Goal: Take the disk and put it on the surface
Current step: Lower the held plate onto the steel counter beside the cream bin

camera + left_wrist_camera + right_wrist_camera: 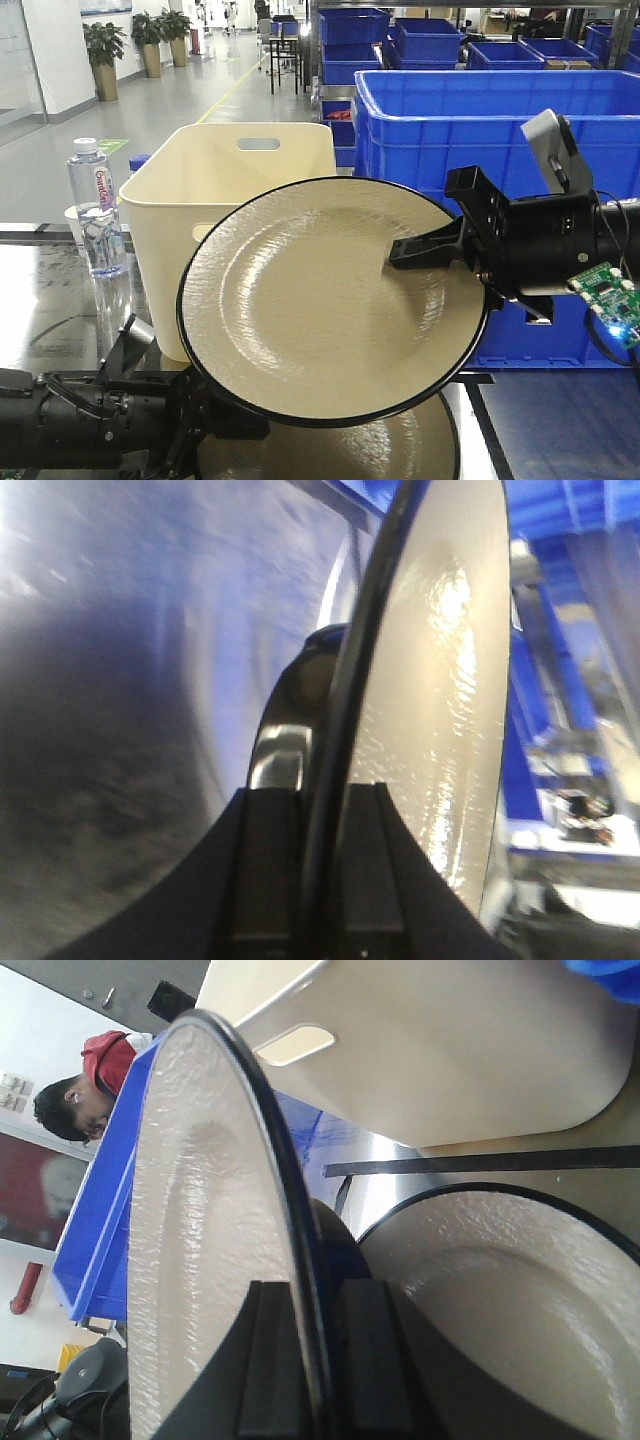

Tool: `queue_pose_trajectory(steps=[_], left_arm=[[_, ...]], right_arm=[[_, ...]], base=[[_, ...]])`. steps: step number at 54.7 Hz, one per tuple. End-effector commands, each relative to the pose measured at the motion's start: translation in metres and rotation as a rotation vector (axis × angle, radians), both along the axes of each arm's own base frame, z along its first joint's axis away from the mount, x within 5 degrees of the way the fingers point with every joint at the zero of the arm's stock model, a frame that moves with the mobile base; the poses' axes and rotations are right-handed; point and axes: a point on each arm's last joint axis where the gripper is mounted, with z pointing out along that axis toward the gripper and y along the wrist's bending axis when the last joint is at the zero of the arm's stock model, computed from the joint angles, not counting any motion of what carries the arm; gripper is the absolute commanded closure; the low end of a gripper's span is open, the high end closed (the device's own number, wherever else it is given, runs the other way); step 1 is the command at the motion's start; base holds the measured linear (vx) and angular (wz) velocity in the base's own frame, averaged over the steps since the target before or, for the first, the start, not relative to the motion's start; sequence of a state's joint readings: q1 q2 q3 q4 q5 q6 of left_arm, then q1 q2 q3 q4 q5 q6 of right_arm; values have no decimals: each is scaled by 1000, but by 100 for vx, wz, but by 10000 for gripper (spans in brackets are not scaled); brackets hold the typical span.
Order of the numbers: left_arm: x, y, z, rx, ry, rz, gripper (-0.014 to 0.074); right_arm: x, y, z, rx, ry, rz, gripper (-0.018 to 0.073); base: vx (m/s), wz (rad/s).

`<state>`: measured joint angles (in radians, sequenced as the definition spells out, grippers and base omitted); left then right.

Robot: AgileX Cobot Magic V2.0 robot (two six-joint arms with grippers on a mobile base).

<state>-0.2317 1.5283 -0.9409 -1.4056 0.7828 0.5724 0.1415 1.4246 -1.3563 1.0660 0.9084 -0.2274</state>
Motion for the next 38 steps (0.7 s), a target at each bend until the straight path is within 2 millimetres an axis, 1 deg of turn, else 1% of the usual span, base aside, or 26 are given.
queue_pose_trajectory(steps=[1, 9, 27, 32, 38], left_arm=[[-3, -3, 21, -72, -20, 12, 595], [1, -2, 9, -15, 12, 23, 595], [8, 5, -10, 156, -9, 30, 583], [7, 5, -11, 171, 1, 27, 554], [7, 6, -13, 202, -10, 16, 486]], right_arm=[[-8, -2, 33, 129, -93, -54, 568], [-5, -4, 35, 133, -108, -86, 568], [-4, -4, 35, 133, -113, -96, 568], [-4, -4, 35, 133, -113, -96, 568], [-4, -4, 35, 132, -113, -96, 568]], base=[[0, 0], [0, 0], [0, 0], [0, 0], [0, 0]])
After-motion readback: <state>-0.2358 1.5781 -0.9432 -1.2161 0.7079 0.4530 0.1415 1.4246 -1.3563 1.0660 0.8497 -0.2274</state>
